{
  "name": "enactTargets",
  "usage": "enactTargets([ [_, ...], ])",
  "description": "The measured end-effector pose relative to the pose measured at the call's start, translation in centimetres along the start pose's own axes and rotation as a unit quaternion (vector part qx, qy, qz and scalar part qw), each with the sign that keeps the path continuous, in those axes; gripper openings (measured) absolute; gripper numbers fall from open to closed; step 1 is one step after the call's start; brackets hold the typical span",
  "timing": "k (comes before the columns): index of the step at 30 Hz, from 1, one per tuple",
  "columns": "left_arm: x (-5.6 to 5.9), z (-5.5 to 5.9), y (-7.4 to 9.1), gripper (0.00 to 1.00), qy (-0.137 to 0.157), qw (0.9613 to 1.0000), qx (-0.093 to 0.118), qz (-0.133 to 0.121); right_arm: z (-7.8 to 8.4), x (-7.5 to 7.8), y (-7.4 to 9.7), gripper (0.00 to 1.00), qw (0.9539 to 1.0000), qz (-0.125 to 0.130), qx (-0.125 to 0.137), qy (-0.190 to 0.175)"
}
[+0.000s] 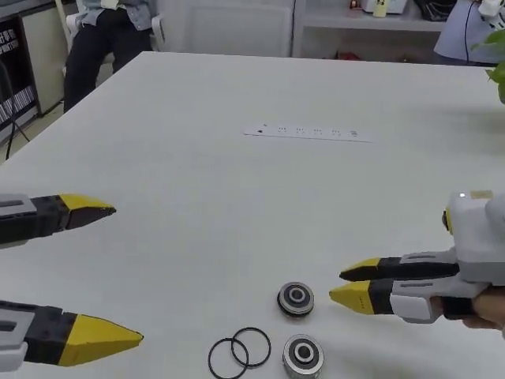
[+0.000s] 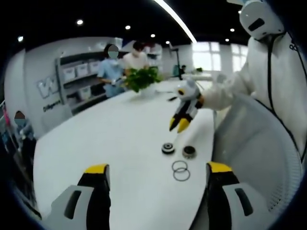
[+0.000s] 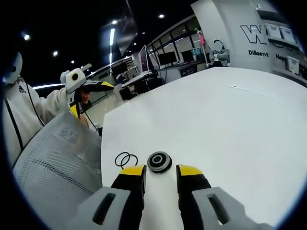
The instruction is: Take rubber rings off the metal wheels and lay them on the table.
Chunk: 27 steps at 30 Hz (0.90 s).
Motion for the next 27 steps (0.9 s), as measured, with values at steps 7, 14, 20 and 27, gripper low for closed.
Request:
enactTargets([
  [7, -0.3, -1.3, -1.4, 0.82, -0.015, 0.9997, 0.014, 0.016, 0.4, -0.1, 0.0, 0.22, 1.0, -0.001, -0.002, 0.0],
  [14, -0.5, -1.9, -3.2, 0.8, -0.028, 0.9987, 0.014, 0.04, 1.0, -0.1, 0.0, 0.22, 1.0, 0.001, 0.0, -0.004],
  [20, -0.7, -2.5, -5.0, 0.79, -0.04, 0.9972, 0.019, 0.06, 1.2, -0.2, -0.2, 0.22, 1.0, -0.001, 0.003, -0.004],
  [27, -1.1, -2.9, -7.3, 0.73, -0.054, 0.9954, 0.028, 0.073, 1.5, -0.3, -0.6, 0.23, 1.0, -0.005, 0.002, -0.007],
])
Point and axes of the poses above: the centre of the closed fingertips' face, and the gripper's own axes: y roughly backward along the fingers, x roughly to its right, z roughly out of its underside, the point moved 10 cm from there along y, roughly backward along the fingers, and after that the axes turned 11 degrees about x, right-handed, at the moved point
